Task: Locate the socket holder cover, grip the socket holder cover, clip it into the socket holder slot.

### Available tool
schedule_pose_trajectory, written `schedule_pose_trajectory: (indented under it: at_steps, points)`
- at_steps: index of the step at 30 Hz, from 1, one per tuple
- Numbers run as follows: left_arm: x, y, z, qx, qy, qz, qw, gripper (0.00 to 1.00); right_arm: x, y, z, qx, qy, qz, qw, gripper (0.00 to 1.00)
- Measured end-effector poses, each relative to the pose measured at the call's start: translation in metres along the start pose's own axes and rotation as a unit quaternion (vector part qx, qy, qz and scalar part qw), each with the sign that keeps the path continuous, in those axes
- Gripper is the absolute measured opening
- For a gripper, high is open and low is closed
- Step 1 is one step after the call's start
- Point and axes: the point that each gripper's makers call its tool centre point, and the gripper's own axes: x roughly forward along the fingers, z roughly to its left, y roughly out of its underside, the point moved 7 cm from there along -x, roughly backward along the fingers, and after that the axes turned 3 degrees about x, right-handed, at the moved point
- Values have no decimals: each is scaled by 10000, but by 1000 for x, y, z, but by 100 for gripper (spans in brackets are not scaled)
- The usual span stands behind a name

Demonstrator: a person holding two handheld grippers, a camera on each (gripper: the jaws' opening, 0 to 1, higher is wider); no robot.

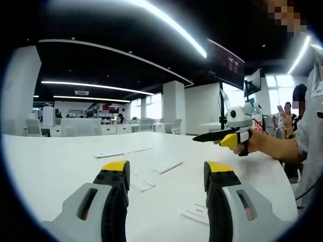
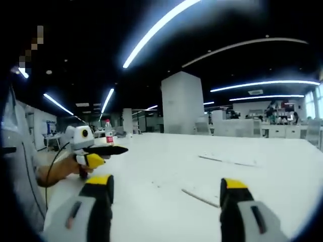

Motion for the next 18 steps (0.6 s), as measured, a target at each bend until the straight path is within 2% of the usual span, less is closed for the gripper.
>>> schedule_pose_trajectory:
  at_steps: [12, 18]
  points:
    - [2, 2, 1, -3, 43, 40, 10000, 60, -3, 0, 8, -197, -131, -263, 9994, 87]
    - [4, -1, -3, 205, 238, 256, 9992, 61, -4, 0, 9, -196, -137, -287, 9993, 87]
